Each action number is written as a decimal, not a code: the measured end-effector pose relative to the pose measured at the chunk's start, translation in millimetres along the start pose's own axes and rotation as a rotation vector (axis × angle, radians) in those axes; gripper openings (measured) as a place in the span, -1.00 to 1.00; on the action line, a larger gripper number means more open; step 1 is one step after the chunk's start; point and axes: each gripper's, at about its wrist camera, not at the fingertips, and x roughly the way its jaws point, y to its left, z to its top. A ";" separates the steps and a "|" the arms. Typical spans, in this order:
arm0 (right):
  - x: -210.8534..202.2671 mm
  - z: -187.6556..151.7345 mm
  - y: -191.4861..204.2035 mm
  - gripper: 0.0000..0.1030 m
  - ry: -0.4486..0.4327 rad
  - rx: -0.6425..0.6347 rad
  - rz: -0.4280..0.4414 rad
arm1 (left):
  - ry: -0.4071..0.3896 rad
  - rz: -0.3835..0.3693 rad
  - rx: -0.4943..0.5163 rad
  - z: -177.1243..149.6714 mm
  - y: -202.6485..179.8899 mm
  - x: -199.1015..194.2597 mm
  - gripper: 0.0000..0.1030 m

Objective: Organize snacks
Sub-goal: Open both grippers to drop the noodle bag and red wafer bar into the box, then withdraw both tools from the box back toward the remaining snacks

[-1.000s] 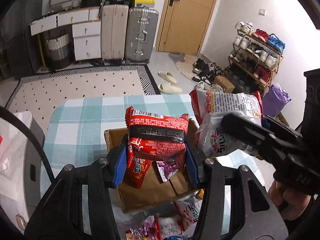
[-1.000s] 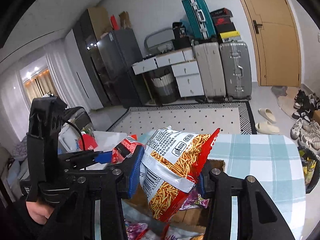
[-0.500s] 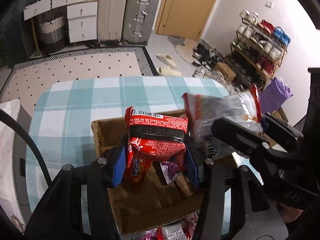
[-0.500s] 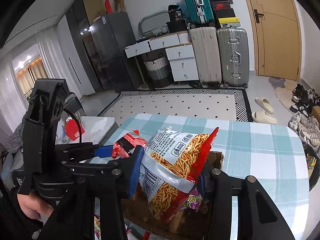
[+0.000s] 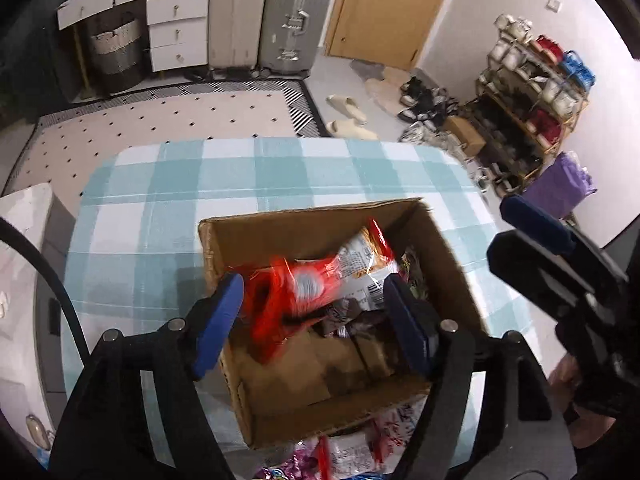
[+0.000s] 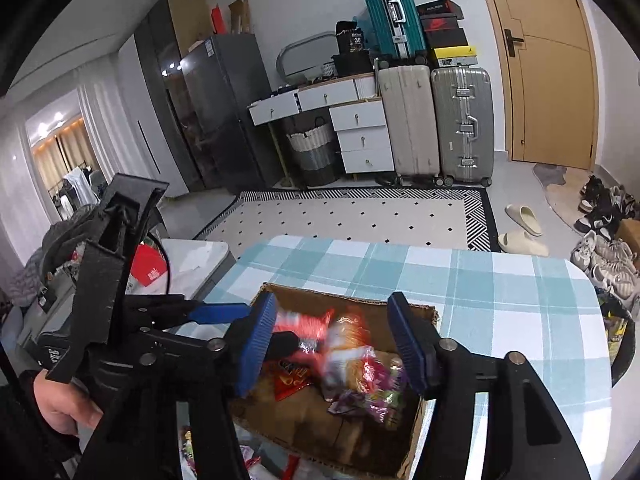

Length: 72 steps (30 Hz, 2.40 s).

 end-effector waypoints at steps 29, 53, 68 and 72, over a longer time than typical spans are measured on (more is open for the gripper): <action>-131.1 -51.3 27.5 0.66 -0.130 0.022 0.021 | -0.240 0.030 0.131 -120.1 -58.3 -145.6 0.61; -203.4 -173.9 60.5 0.99 -0.251 -0.096 0.095 | -0.372 0.175 0.111 -292.7 -33.8 -183.6 0.98; -153.7 -248.1 63.1 0.99 -0.033 -0.008 0.091 | -0.256 0.148 0.043 -332.1 -25.0 -119.5 0.98; -134.3 -263.2 58.0 0.99 0.042 0.029 0.079 | -0.219 0.140 0.051 -339.3 -27.6 -105.8 0.98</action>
